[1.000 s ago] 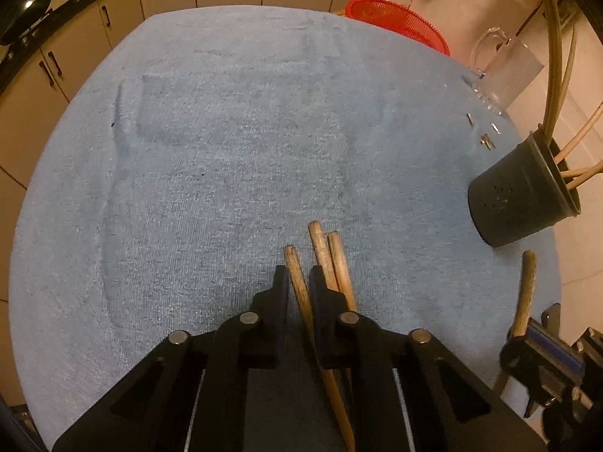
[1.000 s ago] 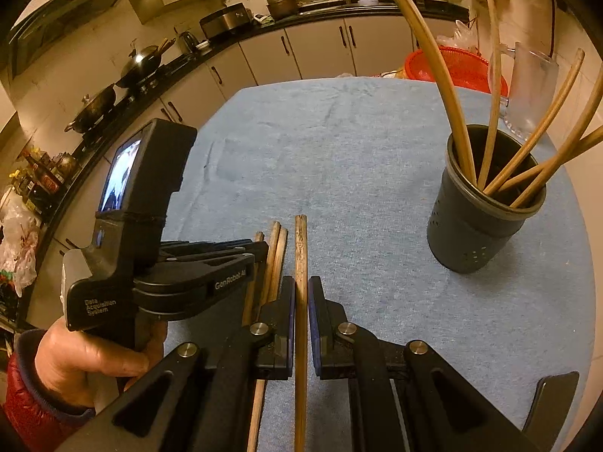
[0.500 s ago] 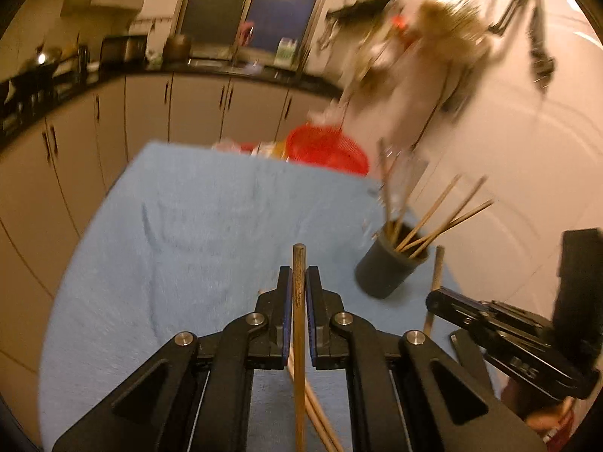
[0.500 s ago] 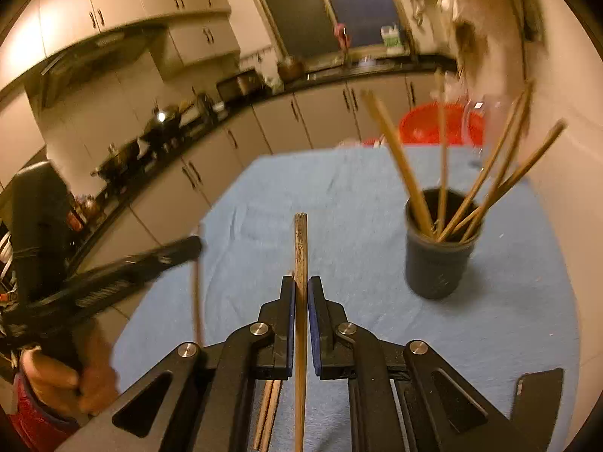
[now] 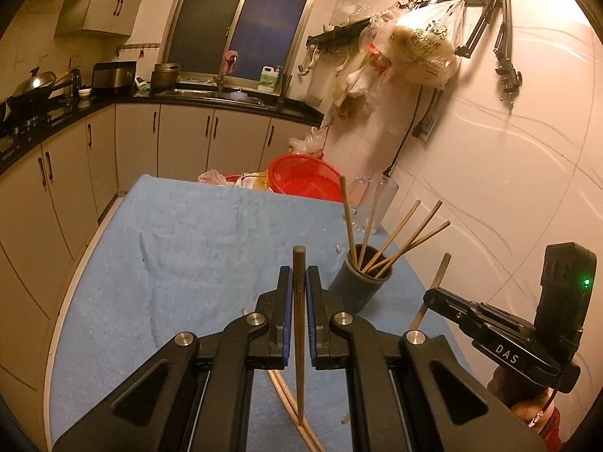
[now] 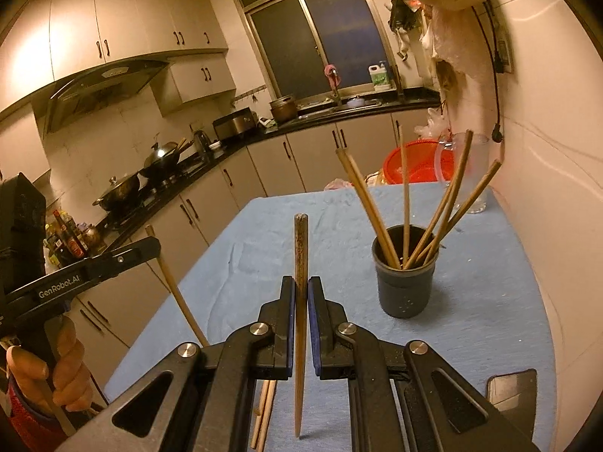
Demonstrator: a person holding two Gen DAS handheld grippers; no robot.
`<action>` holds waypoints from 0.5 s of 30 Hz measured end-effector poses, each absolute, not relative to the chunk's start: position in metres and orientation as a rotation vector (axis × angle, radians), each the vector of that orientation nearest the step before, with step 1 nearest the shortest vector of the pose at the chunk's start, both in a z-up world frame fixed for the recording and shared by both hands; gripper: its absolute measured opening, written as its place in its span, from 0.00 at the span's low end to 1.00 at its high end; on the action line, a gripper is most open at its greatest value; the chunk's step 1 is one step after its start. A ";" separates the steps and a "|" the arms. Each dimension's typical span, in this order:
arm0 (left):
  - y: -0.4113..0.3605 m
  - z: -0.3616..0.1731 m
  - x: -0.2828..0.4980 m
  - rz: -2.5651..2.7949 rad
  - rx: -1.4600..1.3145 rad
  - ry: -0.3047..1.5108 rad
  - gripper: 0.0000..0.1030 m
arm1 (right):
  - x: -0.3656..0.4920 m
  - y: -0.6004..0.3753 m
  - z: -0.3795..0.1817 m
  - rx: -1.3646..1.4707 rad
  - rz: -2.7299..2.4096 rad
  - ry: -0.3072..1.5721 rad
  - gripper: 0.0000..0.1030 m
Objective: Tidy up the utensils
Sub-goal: 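Lower the held chopstick down into the black cup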
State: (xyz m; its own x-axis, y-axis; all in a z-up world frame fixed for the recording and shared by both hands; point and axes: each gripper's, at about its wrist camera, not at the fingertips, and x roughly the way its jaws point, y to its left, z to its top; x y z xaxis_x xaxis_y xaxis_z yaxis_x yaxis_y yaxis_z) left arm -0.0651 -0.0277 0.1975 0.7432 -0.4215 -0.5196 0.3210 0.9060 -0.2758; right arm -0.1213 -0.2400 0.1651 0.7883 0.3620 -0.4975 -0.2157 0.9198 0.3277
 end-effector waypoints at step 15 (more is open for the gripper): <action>-0.062 0.250 -0.059 -0.490 -0.155 0.524 0.06 | -0.126 -0.276 0.214 0.269 0.215 0.467 0.07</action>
State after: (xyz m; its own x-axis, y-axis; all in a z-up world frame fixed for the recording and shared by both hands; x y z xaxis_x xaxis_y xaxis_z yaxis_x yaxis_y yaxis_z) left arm -0.0587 -0.0617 0.2505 0.7537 -0.4864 -0.4420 0.4085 0.8736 -0.2646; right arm -0.1260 -0.2756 0.2144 0.8713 0.2645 -0.4135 -0.1423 0.9423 0.3029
